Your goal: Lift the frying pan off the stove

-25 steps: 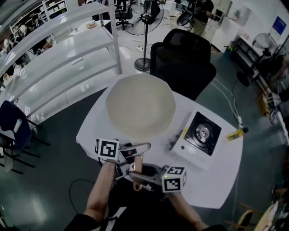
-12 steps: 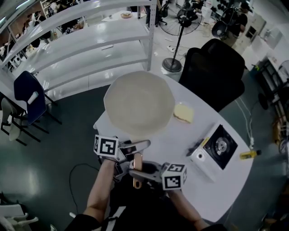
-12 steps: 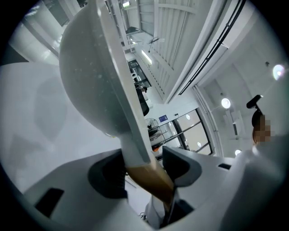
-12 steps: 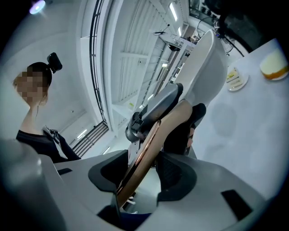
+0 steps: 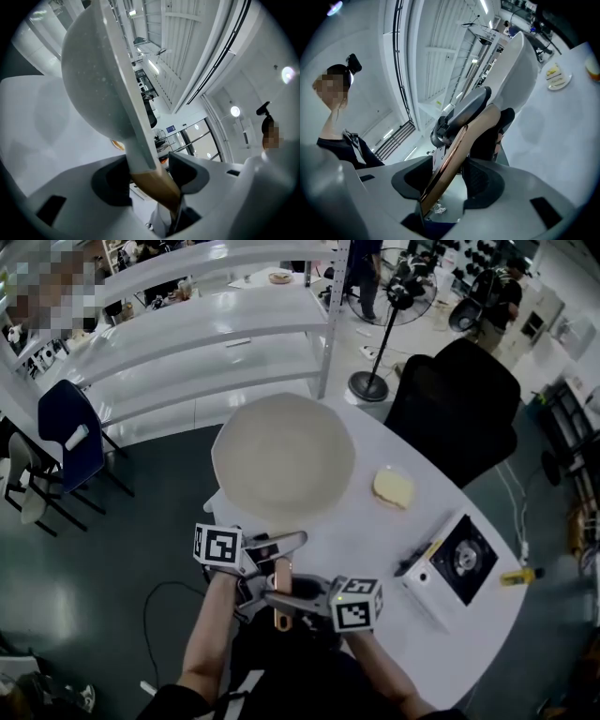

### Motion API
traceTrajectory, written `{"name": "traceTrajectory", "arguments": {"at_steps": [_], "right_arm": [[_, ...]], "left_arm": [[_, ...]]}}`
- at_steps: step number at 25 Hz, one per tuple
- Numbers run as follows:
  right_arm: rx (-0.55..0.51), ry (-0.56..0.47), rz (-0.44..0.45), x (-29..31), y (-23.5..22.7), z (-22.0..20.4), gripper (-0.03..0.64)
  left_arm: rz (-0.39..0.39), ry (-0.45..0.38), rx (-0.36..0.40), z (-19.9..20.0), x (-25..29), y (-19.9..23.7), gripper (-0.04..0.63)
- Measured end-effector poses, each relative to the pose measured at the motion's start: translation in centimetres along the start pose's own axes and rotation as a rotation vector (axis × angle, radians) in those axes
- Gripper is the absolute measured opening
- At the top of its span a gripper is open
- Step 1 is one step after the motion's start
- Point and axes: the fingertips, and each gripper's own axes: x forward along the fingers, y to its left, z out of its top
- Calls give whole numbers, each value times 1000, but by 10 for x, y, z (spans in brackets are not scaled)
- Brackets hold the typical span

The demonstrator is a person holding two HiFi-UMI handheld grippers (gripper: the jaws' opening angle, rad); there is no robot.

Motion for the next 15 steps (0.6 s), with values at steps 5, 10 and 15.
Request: {"name": "traceTrajectory", "arguments": {"at_steps": [5,10,15], "right_arm": [[10,-9,-6,-1,-3,1,196],[11,-1,-14,2,-3,-1,198],[18,-4,-19,3,-6,-3,198]], "left_arm": [[-23,-3,7,2,3,0,239],[-27,4,-19,-2,3,2,239],[-4,18,2,-2,3,8,240]]}}
